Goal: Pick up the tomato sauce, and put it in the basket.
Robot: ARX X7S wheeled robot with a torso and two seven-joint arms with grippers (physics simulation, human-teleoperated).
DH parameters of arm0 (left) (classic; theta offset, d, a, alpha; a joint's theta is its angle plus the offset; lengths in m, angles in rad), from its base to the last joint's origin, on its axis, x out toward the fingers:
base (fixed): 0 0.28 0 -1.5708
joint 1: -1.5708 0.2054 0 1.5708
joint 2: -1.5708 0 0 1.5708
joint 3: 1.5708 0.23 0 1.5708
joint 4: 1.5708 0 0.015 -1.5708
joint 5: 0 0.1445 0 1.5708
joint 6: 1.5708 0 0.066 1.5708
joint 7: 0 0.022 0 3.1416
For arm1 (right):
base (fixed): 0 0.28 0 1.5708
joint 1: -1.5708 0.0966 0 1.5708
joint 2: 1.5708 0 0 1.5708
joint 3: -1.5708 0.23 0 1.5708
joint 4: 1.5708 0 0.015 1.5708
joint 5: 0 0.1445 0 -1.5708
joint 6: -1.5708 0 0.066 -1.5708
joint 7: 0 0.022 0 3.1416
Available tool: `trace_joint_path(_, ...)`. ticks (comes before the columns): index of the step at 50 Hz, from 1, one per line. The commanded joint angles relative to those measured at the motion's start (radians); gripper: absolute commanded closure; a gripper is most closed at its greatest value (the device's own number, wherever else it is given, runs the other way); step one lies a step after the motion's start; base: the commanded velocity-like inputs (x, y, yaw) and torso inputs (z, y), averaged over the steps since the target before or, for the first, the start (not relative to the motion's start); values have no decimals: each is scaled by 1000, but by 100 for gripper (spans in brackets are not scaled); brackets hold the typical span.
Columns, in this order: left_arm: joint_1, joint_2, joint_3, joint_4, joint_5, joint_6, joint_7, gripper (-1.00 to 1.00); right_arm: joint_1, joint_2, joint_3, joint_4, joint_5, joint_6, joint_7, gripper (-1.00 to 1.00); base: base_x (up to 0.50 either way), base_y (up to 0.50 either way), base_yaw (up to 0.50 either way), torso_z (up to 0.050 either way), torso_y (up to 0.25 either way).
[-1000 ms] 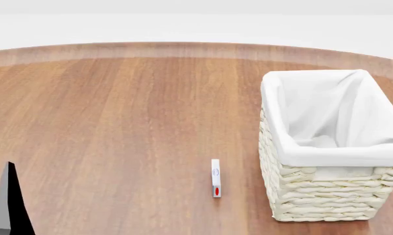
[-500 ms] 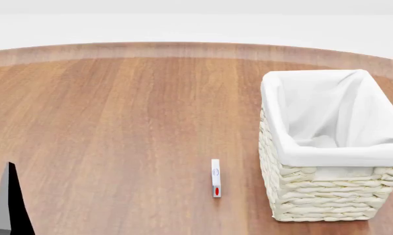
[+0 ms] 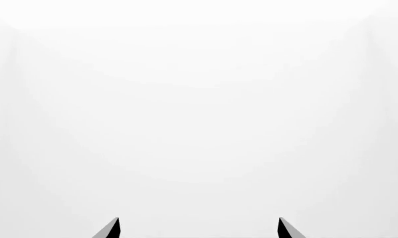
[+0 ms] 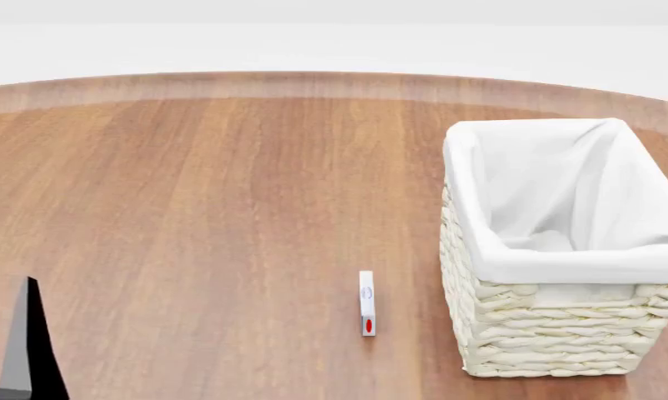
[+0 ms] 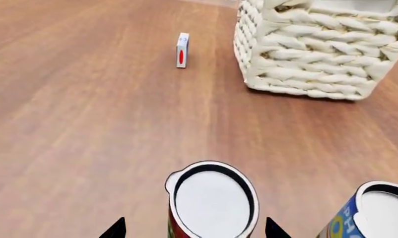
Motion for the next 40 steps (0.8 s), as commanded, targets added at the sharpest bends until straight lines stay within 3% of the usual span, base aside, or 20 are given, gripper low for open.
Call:
trace_joint_path(1,-8,-2,12,-7,4,-3,-3,-100,31,-10,-5,84,0,-40,-4,-100,0,0,0,0,0)
trace_joint_path(10,-7,-6,14,-9,7,-3,-8,-100,52,-6,-9,68,-6,-21,-2,-100,0,0,0,0,0)
trace_joint_path(11,-7,-6,13,-11,6,-3,-9,-100,50,-4,-11,64,-8,-28,-2,100,0,0,0,0,0)
trace_joint_path(31,-2,-13,19,-9,9,-4,-17,-100,61,-13,-26,135,-9,-80,-7,100,0,0,0,0,0)
trace_joint_path(40,4,-17,18,-9,5,4,-21,-100,35,49,1,-161,-31,56,39,100,0,0,0,0,0)
